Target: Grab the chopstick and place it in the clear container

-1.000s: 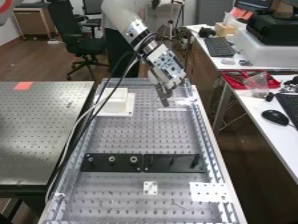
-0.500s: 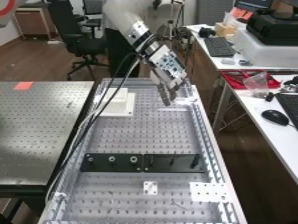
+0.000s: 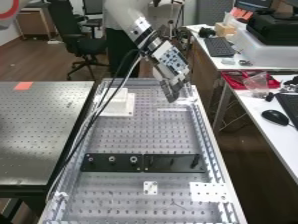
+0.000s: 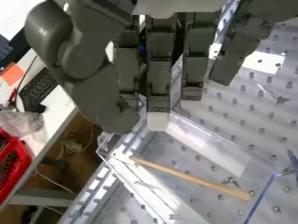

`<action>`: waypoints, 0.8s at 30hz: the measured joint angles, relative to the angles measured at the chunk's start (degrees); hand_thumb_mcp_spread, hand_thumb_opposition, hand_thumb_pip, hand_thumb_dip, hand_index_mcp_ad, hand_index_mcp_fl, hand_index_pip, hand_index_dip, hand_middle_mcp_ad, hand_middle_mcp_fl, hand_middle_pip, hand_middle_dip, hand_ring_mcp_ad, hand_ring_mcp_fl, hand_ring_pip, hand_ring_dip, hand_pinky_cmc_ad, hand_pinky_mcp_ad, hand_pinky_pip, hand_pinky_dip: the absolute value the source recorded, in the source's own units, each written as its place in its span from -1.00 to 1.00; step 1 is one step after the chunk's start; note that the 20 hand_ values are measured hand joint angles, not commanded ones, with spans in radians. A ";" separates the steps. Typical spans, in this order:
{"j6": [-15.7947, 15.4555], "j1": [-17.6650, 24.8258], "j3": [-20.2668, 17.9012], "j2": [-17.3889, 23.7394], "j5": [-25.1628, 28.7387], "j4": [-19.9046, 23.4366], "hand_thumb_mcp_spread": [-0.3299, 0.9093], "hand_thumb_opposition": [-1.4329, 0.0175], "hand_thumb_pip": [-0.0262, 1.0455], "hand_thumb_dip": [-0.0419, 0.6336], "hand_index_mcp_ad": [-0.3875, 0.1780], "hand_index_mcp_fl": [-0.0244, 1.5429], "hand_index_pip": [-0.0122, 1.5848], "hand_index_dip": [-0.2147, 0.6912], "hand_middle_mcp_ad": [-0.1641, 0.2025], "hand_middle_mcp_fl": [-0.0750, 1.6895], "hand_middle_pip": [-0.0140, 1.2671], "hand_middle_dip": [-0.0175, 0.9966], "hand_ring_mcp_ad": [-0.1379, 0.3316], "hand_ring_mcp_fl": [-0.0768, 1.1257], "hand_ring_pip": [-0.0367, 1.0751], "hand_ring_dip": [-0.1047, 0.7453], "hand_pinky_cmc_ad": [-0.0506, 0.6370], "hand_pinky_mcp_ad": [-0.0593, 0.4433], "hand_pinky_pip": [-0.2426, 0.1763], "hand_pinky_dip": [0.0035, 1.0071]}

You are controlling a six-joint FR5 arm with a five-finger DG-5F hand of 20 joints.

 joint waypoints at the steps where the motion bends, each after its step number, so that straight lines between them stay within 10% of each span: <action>1: -0.10 -0.04 0.03 0.18 0.19 -0.13 0.34 -0.24 0.56 0.11 0.12 -0.65 0.72 -0.66 0.09 -0.43 0.35 0.34 0.09 -0.39 -0.19 0.26 0.29 0.15 -0.05 0.25; 9: -0.31 -0.46 -4.54 4.06 1.21 2.55 0.34 -0.22 0.56 0.11 0.12 -0.64 0.72 -0.62 0.10 -0.46 0.35 0.33 0.07 -0.43 -0.18 0.25 0.29 0.15 -0.05 0.25; 24: -0.16 -2.29 -24.55 19.06 3.98 16.60 0.34 -0.22 0.52 0.12 0.14 -0.64 0.71 -0.63 0.08 -0.45 0.35 0.31 0.14 -0.44 -0.19 0.24 0.25 0.09 -0.13 0.28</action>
